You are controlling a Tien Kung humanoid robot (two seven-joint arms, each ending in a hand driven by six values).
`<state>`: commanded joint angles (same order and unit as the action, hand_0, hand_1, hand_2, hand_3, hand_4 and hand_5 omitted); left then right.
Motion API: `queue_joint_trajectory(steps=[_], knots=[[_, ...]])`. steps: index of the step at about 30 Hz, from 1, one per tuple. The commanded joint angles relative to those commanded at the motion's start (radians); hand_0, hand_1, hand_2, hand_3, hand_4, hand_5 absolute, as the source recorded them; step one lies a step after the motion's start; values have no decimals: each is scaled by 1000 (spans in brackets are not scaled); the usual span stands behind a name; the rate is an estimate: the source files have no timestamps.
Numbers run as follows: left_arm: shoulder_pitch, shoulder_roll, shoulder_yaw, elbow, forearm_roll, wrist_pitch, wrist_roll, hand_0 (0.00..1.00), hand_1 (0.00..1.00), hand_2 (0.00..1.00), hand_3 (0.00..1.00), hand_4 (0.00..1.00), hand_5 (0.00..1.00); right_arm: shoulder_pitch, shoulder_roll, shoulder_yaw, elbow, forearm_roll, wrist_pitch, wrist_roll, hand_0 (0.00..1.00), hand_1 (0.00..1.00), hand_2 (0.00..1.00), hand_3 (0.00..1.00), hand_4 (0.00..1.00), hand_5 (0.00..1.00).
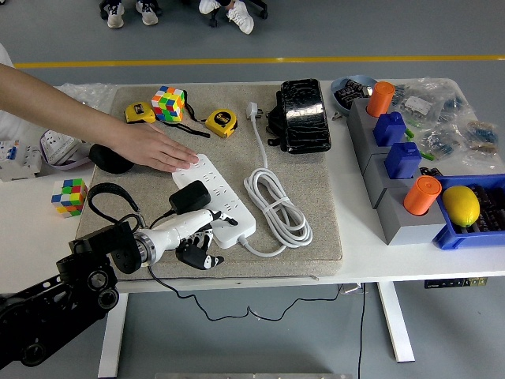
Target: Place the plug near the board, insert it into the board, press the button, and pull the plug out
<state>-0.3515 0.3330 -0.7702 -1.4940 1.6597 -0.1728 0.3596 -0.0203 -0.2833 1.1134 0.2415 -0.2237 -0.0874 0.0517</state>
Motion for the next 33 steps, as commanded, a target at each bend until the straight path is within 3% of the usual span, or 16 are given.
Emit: queue_joint_trajectory(steps=[7, 23, 33], knots=[[2, -1, -2, -8, -8, 4, -8, 59, 99, 168, 843, 753, 2, 0, 3, 1, -1, 0, 0, 0, 485, 547, 541, 508, 837, 370], [4, -6, -12, 32, 8, 19, -20, 60, 99, 169, 836, 751, 2, 0, 5, 5, 0, -3, 1, 0, 485, 548, 541, 509, 838, 369], [4, -3, -18, -2, -29, 8, -20, 60, 98, 170, 835, 750, 2, 0, 5, 10, 0, -4, 1, 0, 485, 548, 541, 509, 837, 370]])
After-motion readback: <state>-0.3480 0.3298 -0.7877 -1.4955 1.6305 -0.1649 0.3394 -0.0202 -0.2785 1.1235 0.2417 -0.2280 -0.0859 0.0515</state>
